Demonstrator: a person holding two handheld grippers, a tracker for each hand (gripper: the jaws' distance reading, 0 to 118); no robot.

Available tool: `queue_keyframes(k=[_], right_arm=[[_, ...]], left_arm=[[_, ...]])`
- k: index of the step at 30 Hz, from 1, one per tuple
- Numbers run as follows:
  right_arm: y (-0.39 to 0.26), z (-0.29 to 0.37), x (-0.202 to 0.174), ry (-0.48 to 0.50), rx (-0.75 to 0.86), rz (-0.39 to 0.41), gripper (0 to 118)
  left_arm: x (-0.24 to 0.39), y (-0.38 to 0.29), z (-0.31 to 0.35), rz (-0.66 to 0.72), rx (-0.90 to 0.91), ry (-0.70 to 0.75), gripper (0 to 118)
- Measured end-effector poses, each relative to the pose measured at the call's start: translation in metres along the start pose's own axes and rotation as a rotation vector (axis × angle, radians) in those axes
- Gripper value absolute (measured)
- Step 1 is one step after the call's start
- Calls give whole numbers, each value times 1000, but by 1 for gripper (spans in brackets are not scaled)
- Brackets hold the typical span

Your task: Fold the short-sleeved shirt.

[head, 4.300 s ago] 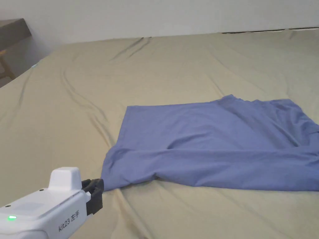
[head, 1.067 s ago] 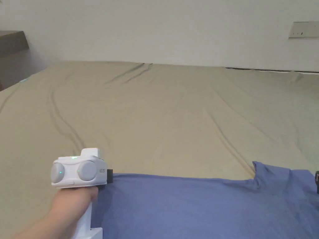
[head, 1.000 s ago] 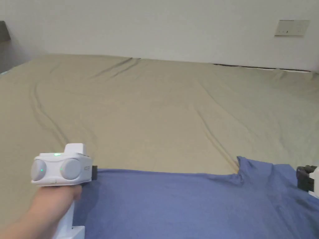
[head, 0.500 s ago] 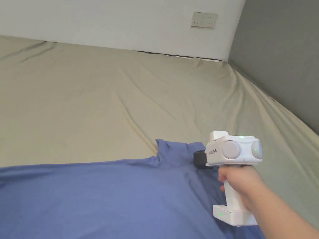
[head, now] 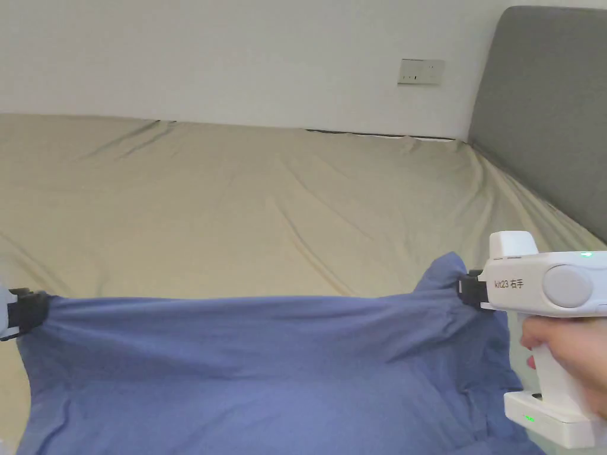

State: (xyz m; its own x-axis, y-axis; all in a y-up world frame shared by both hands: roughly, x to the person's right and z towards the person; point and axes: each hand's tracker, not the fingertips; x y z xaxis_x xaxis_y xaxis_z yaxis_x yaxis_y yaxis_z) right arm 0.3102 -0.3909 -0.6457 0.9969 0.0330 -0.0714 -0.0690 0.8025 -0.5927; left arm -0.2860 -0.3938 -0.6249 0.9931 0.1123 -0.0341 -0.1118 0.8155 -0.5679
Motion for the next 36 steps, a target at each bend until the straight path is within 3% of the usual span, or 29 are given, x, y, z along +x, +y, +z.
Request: queue_keyframes(k=[3, 8, 10, 14, 19, 24, 25, 26, 28, 29, 31, 33, 34, 35, 36], right_arm=[[-27, 64, -7, 14, 9, 3, 0], [-92, 116, -13, 18, -38, 27, 0], [-121, 122, -15, 26, -81, -3, 0], [-168, 116, -17, 26, -175, 41, 0], [-198, 105, -9, 5, -218, 26, 0], [-207, 100, -1, 22, -239, -46, 3], [-206, 102, 0, 26, -239, -47, 16], [-204, 106, 0, 30, -235, -47, 37], [-199, 122, 5, 6, -185, -87, 83], [-194, 132, 5, 11, -150, -104, 88], [-184, 151, 3, 28, -99, -117, 87], [-172, 168, -5, 18, -2, -83, 83], [-167, 174, -10, 6, 19, -61, 62], [-162, 186, -20, 3, 46, -34, 27], [-157, 193, -26, 6, 82, -18, 1]], left_arm=[[-12, -28, 41, -23, 2, -26, 2], [-20, -87, 80, -35, -69, -44, 2], [-22, -110, 88, -46, -119, -43, 2], [-26, -149, 98, -104, -200, -37, 2], [-32, -171, 95, -98, -262, -15, 1], [-30, -179, 86, -155, -297, -14, 2], [-30, -178, 88, -157, -288, -18, 17], [-31, -175, 92, -158, -277, -31, 41], [-31, -165, 104, -141, -243, -19, 106], [-32, -159, 113, -119, -206, -33, 115], [-29, -145, 135, -94, -120, -70, 114], [-26, -131, 160, -58, -54, -98, 99], [-26, -127, 170, -36, -38, -107, 61], [-26, -123, 180, -11, -27, -138, 16], [-26, -122, 189, -7, -12, -161, 0]])
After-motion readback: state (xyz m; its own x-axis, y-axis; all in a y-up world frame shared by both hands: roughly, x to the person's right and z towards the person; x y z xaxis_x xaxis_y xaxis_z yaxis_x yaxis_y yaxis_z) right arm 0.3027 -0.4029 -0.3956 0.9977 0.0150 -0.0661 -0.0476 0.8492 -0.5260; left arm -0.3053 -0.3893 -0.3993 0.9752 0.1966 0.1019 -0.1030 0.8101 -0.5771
